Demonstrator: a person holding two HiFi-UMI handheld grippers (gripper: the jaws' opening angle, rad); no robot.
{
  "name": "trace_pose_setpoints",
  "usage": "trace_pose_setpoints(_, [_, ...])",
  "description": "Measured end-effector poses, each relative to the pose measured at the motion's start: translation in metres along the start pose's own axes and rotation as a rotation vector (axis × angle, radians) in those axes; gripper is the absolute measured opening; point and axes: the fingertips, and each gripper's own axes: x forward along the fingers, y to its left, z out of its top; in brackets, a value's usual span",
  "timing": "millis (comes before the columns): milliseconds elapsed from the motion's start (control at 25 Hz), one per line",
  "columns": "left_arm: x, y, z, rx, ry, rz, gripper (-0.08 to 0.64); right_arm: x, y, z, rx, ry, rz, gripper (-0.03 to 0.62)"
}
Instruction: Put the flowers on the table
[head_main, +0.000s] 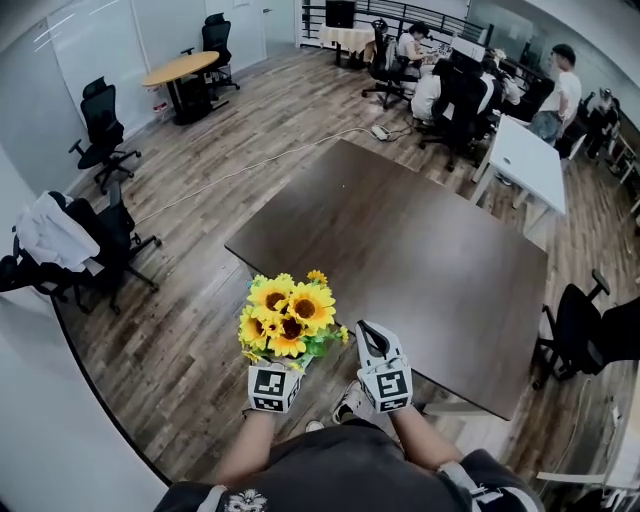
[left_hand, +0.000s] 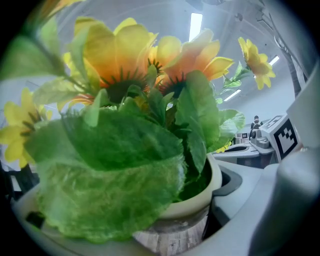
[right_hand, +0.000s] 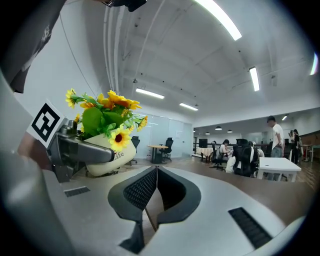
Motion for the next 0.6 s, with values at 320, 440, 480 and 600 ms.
trace_pose_setpoints(320, [0.073,-0.008,0.019,-0.005,-0.010,-0.016,0.537,0.035,-0.059,0.012,-0.011,-0.023,-0.003,0.025])
trace_pose_setpoints(440, [0.098,-0.010,0.019,0.006,-0.002,-0.026,0.537,0.047,-0.084,0.008,0.002,-0.021,-0.022,0.025])
trace_pose_setpoints(480, [0.106,-0.011,0.018,0.008,0.004,-0.029,0.537,0.050,-0.093,0.007,0.008,-0.019,-0.028,0.025])
trace_pose_setpoints(600, [0.131,-0.013,0.019,0.013,0.016,-0.037,0.537,0.059,-0.118,0.007,0.025,-0.024,-0.038,0.023])
